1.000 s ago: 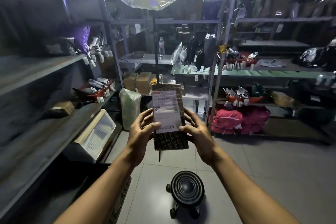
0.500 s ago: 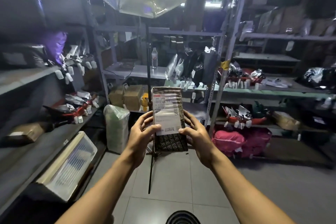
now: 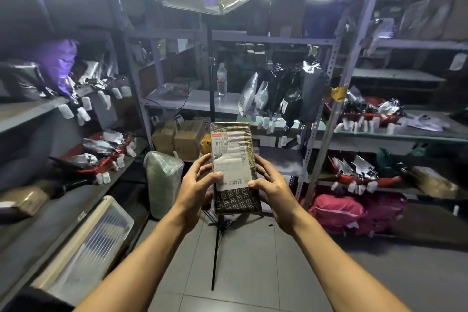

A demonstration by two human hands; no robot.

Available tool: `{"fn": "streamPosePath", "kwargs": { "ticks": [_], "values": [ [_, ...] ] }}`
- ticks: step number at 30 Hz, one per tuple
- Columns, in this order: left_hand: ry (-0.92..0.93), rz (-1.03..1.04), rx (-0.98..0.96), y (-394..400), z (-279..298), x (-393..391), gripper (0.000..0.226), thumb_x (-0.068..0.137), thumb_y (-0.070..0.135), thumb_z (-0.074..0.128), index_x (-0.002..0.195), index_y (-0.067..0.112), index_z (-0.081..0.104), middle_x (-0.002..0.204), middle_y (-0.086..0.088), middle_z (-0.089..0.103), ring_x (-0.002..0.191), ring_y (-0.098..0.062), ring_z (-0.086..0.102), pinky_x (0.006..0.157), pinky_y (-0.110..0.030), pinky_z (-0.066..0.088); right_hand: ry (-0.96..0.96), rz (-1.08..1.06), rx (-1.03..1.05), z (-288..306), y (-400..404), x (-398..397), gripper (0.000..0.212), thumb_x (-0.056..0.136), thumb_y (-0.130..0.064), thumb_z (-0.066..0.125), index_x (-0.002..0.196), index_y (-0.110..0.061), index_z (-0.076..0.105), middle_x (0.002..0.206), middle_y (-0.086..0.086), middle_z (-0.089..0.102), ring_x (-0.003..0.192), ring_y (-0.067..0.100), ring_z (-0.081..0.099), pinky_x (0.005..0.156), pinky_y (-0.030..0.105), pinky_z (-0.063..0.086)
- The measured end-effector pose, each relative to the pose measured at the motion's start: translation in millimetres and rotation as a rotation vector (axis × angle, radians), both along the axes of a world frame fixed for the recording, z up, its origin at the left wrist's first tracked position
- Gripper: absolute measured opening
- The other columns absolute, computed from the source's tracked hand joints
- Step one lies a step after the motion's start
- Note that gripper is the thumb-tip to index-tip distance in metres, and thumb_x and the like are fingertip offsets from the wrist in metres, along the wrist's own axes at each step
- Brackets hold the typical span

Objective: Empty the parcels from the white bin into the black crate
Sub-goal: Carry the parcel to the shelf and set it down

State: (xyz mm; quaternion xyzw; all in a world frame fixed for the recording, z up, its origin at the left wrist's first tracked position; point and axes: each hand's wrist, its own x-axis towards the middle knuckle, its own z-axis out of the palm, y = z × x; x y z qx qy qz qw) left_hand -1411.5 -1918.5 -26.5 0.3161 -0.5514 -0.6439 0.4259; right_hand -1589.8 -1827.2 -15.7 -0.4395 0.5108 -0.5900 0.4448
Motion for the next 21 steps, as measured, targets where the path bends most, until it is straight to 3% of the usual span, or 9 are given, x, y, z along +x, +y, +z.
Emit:
{"fn": "streamPosePath", "kwargs": {
  "ticks": [3, 7, 12, 21],
  "values": [
    [-0.012, 0.046, 0.010, -24.7, -4.1, -9.0, 0.082, 0.061, 0.043, 0.082, 0.137, 0.032, 0.053, 0.130, -0.007, 0.065, 0.119, -0.026, 0.065, 0.095, -0.056, 0.055, 0.005, 0.037, 0.004, -3.8, -29.4, -12.4, 0.066, 0.075, -0.017, 0.062, 0.136, -0.041, 0.054, 0.133, -0.010, 0.064, 0.120, 0.011, 0.063, 0.093, 0.035, 0.058],
    [-0.013, 0.108, 0.014, -49.3, -1.5, -27.4, 0.074, 0.058, 0.043, 0.081, 0.128, 0.037, 0.056, 0.124, -0.004, 0.069, 0.113, -0.022, 0.068, 0.089, -0.045, 0.059, -0.009, 0.112, -0.002, -5.3, -70.5, -34.2, 0.066, 0.074, -0.013, 0.061, 0.135, -0.037, 0.054, 0.126, -0.014, 0.068, 0.115, 0.008, 0.066, 0.083, 0.027, 0.058],
    [-0.010, 0.235, 0.020, -78.1, 0.3, -58.7, 0.080, 0.063, 0.038, 0.080, 0.137, 0.029, 0.052, 0.126, -0.005, 0.067, 0.109, -0.020, 0.070, 0.085, -0.043, 0.061, -0.009, 0.229, -0.002, -7.7, -124.8, -73.1, 0.073, 0.074, -0.012, 0.063, 0.144, -0.028, 0.050, 0.133, -0.008, 0.065, 0.119, 0.012, 0.064, 0.085, 0.027, 0.058],
    [0.002, 0.426, 0.042, -132.5, 11.2, -137.4, 0.087, 0.058, 0.037, 0.081, 0.140, 0.025, 0.052, 0.125, -0.004, 0.068, 0.111, -0.021, 0.069, 0.083, -0.041, 0.059, 0.004, 0.409, -0.003, 2.9, -211.8, -158.7, 0.062, 0.090, 0.003, 0.058, 0.139, -0.034, 0.052, 0.130, -0.012, 0.066, 0.112, 0.005, 0.067, 0.079, 0.024, 0.057]
  ]
}}
